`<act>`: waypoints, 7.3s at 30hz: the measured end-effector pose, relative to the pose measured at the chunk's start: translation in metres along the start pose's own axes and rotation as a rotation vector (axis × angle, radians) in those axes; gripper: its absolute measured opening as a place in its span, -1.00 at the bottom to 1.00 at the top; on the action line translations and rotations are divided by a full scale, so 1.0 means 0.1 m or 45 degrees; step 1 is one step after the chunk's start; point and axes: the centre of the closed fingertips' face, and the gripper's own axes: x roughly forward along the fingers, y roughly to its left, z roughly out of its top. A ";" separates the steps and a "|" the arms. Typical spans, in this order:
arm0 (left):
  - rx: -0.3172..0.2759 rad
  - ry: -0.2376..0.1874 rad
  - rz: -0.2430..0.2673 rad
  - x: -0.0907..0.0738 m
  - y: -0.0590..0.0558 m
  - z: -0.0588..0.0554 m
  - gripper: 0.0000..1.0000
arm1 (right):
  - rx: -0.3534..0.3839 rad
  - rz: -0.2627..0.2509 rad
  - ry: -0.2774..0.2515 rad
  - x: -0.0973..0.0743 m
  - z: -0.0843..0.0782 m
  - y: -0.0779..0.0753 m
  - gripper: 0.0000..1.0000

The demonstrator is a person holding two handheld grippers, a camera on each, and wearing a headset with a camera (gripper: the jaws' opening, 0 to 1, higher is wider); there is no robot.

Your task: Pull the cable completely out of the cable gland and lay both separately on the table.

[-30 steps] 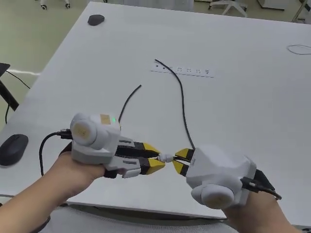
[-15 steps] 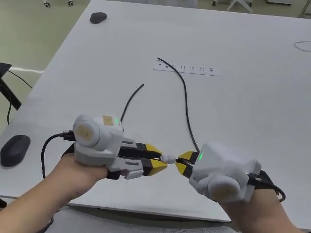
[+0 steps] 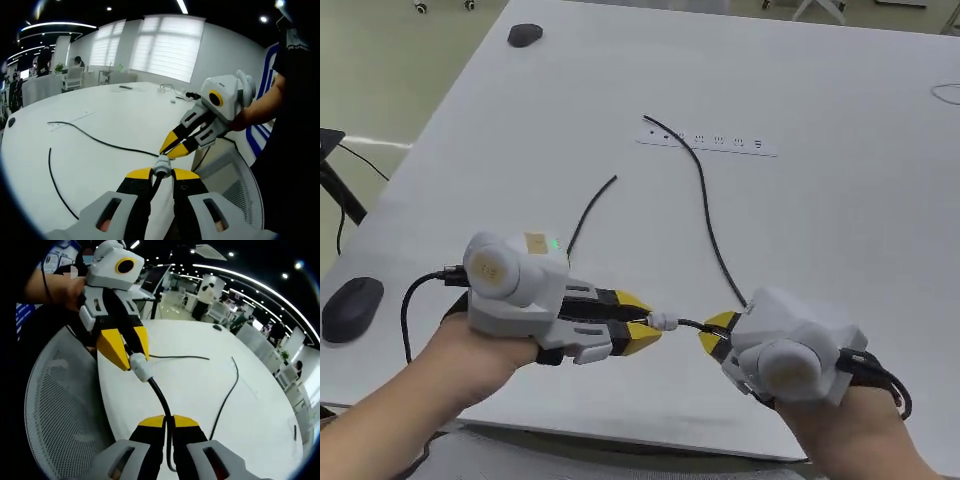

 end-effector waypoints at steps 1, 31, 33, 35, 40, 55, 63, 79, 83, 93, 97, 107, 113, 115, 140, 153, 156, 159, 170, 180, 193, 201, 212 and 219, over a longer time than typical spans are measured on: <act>-0.001 -0.002 -0.001 0.00 0.00 0.00 -0.70 | 0.025 -0.007 0.012 0.01 -0.05 -0.03 -1.00; -0.007 -0.010 -0.022 0.02 -0.04 0.00 -0.70 | 0.718 0.048 0.079 0.18 -0.71 -0.09 -0.98; -0.014 -0.012 -0.013 0.00 -0.01 0.00 -0.70 | 0.703 0.046 0.060 0.16 -0.70 -0.09 -0.98; -0.017 -0.015 -0.008 -0.02 0.01 0.01 -0.70 | 0.677 0.038 0.041 0.14 -0.69 -0.10 -0.97; -0.017 -0.017 -0.004 -0.05 0.02 0.01 -0.70 | 0.589 0.045 0.017 0.08 -0.63 -0.08 -0.96; -0.030 -0.012 -0.008 -0.05 0.01 -0.01 -0.70 | 0.318 0.029 -0.055 -0.05 -0.30 -0.08 -0.53; -0.027 -0.005 -0.017 -0.02 -0.01 -0.02 -0.70 | 0.056 0.033 -0.065 -0.10 0.05 0.04 -0.56; -0.008 0.015 -0.023 0.00 0.01 -0.02 -0.70 | -0.118 0.085 -0.120 -0.04 0.41 0.15 -0.70; -0.009 0.015 -0.024 0.01 0.02 -0.02 -0.70 | -0.151 0.084 -0.112 -0.03 0.41 0.16 -0.78; -0.005 0.019 -0.016 0.03 0.05 -0.01 -0.70 | -0.147 0.109 -0.106 0.01 0.39 0.17 -0.96; -0.007 0.020 -0.016 0.04 0.07 -0.01 -0.70 | -0.133 0.112 -0.105 0.02 0.37 0.17 -0.97; -0.001 0.023 -0.012 0.08 0.10 -0.01 -0.70 | -0.037 0.111 -0.087 0.07 0.32 0.11 -0.99; 0.005 0.020 -0.007 0.08 0.12 0.02 -0.70 | 0.035 0.104 -0.059 0.10 0.28 0.05 -0.99; -0.003 0.011 -0.001 0.08 0.13 0.02 -0.70 | 0.059 0.097 -0.046 0.12 0.24 0.02 -0.99; -0.026 -0.034 -0.002 0.02 0.13 0.07 -0.70 | 0.520 0.041 0.094 0.20 -0.40 -0.23 -1.00; -0.021 -0.005 -0.009 0.02 0.09 0.01 -0.70 | 0.752 0.034 0.175 0.28 -0.77 -0.21 -0.99; -0.023 -0.004 -0.006 0.02 0.10 0.00 -0.70 | 0.717 0.029 0.179 0.27 -0.77 -0.21 -0.98; -0.042 -0.019 -0.005 0.01 0.11 0.02 -0.70 | 0.735 0.038 0.154 0.24 -0.73 -0.22 -0.96; -0.039 -0.002 0.018 -0.03 0.14 -0.01 -0.70 | 0.624 0.055 0.139 0.21 -0.64 -0.20 -0.94; -0.037 0.012 0.019 -0.03 0.16 -0.02 -0.70 | 0.567 0.160 0.002 0.11 -0.32 -0.08 -0.46; -0.027 0.029 0.014 0.01 0.15 0.00 -0.70 | 0.141 0.168 -0.138 0.02 0.32 0.04 -0.45; -0.031 0.045 0.011 0.01 0.14 -0.03 -0.70 | 0.017 0.194 -0.156 0.06 0.42 0.12 -0.63; -0.024 0.041 0.008 0.03 0.12 -0.03 -0.70 | 0.007 0.225 -0.141 0.11 0.42 0.17 -0.91; -0.028 0.045 0.004 0.04 0.10 -0.05 -0.70 | 0.027 0.221 -0.134 0.10 0.39 0.19 -0.93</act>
